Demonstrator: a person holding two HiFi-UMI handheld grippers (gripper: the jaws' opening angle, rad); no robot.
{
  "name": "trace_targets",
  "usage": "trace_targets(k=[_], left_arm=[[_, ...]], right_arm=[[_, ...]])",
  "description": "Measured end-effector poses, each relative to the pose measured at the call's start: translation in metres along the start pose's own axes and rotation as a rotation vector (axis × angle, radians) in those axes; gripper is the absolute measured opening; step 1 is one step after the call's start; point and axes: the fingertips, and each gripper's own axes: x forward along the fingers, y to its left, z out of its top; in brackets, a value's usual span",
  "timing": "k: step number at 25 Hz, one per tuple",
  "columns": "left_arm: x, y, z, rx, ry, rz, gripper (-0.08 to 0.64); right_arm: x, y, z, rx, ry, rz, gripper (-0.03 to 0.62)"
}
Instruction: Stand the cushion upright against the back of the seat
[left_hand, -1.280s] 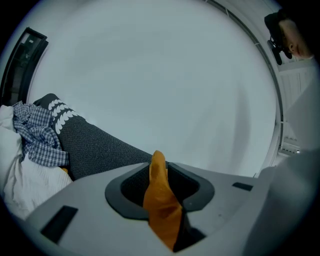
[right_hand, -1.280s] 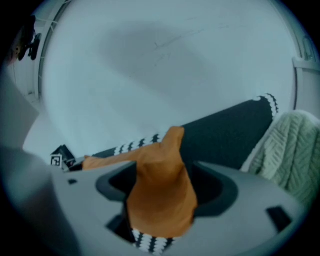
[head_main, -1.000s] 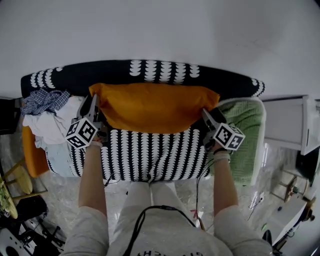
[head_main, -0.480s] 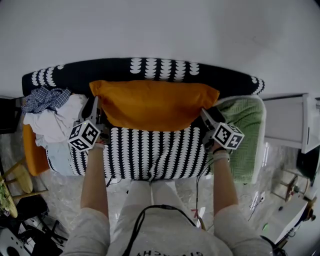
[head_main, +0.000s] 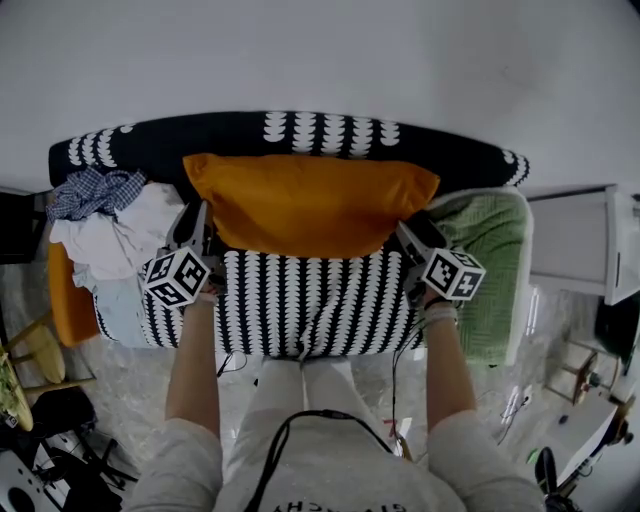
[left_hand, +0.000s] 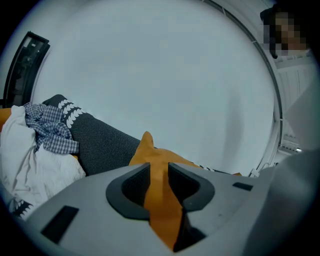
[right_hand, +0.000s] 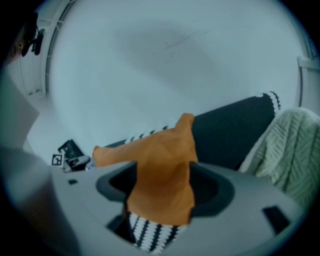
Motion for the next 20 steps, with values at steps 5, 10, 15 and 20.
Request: trace_targets(k=[5,10,15,20], left_arm=[[-0.007,-0.013,-0.006,0.016,0.017,-0.038,0.123],[-0.016,-0.025,-0.009,0.023,0.026,-0.077,0.090],[-0.027,-0.037,-0.009,0.027,0.035,-0.114,0.043],[-0.039,-0.051,-0.009,0.022,0.043,-0.151,0.025]], right_arm=[[-0.005,0.016,-0.001,-0.052,-0.007,0.026,0.263],[-0.011,0.036,-0.001,-0.135,-0.013,0.042,0.127],[-0.017,0.052,-0.004,-0.179,-0.015,0.056,0.044],[-0.028,0.073,-0.004,-0.221,-0.019,0.090,0.023]])
